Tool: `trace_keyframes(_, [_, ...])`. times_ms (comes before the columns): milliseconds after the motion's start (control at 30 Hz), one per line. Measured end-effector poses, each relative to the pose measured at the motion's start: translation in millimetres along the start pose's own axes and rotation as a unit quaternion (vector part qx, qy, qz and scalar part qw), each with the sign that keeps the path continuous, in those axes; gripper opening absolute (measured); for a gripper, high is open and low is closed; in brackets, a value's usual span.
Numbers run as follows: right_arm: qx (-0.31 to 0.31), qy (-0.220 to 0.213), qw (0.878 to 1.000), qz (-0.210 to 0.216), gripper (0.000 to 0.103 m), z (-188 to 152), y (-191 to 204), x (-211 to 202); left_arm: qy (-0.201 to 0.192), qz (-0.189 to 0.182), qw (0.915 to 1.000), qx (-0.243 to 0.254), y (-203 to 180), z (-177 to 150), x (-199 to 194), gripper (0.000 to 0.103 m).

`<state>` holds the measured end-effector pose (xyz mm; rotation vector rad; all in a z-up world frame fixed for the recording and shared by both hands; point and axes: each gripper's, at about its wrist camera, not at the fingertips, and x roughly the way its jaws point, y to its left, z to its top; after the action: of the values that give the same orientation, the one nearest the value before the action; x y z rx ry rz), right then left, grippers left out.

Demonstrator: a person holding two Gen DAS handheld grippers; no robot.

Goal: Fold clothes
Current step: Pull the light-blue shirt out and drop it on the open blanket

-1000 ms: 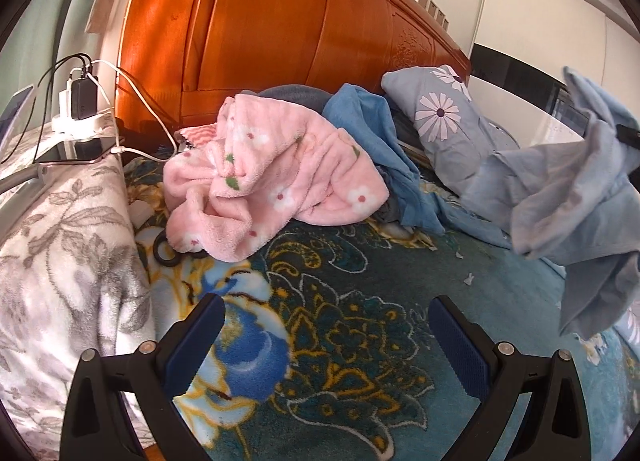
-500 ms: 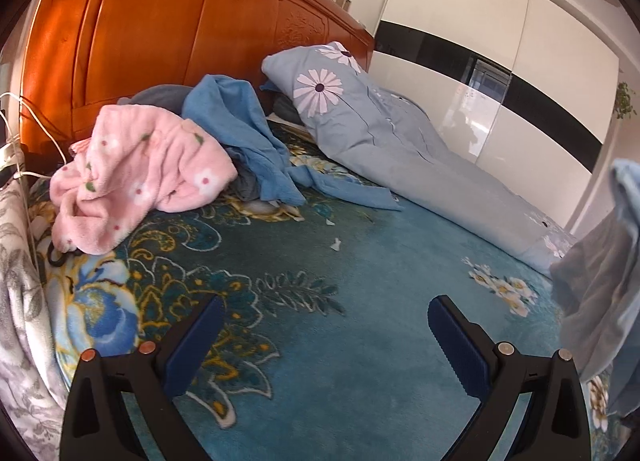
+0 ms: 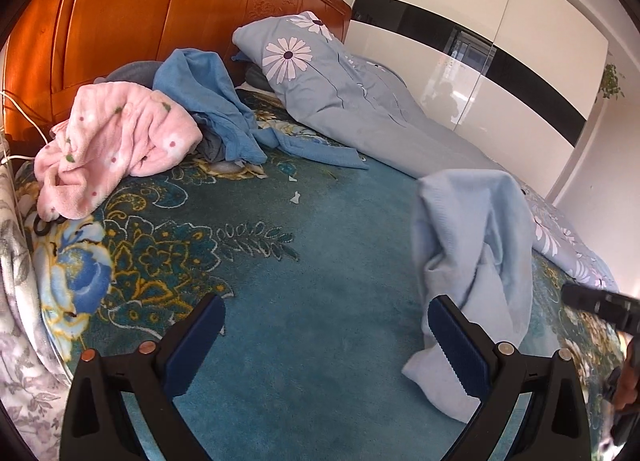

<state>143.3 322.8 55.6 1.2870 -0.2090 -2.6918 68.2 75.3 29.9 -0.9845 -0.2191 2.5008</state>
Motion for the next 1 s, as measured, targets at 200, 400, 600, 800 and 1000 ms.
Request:
trace_keyframes(200, [-0.104,0.064,0.992,0.014,0.053,-48,56,67,0.012,0.012,0.9998,-0.005,4,-9,-7,0.103])
trace_keyframes(400, [-0.162,0.079,0.983,-0.044,0.053,-55,73,103,0.012,0.024,0.9993,-0.025,22,-13,-15,0.103])
trace_keyframes(600, [-0.172,0.089,0.976,-0.1,0.052,-56,73,125,0.012,0.027,0.9987,-0.042,37,-15,-20,0.103])
trace_keyframes(800, [-0.122,0.089,0.981,-0.118,0.01,-45,64,129,0.016,0.02,0.9977,-0.062,50,-20,-23,0.103])
trace_keyframes(1000, [-0.027,-0.017,0.994,-0.107,0.007,-2,33,59,0.018,0.016,0.9981,-0.057,58,-26,-27,0.103])
